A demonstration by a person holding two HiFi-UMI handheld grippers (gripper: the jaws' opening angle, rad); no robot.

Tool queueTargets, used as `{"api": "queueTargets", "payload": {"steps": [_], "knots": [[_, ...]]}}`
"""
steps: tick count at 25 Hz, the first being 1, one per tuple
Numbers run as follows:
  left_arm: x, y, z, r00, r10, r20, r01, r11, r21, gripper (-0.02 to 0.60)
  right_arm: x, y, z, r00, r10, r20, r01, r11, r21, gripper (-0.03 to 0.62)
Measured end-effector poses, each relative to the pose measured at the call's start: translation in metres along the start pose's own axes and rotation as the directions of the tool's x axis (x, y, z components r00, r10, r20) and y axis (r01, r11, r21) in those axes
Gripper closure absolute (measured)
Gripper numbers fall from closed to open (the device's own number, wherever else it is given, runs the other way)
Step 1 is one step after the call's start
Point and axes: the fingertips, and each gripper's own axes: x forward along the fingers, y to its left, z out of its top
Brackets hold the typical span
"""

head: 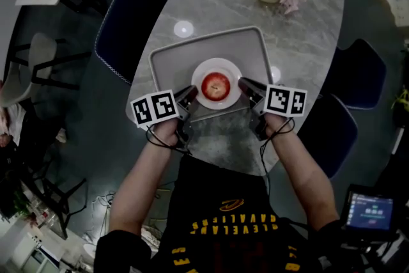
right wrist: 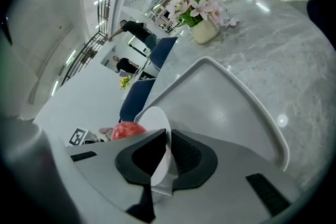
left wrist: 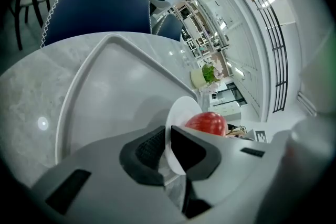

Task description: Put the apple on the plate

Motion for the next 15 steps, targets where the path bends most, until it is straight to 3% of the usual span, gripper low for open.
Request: {"api": "queueTargets", "payload": {"steps": [15], "knots": [[0.021,0.025,0.017,0.999,0.044,-0.032,-0.044,0.999,-0.019,0.546,0.037,-0.020,0.005,0.999,-0.028,-0.043,0.030,0.999,0.031,0.554]]}}
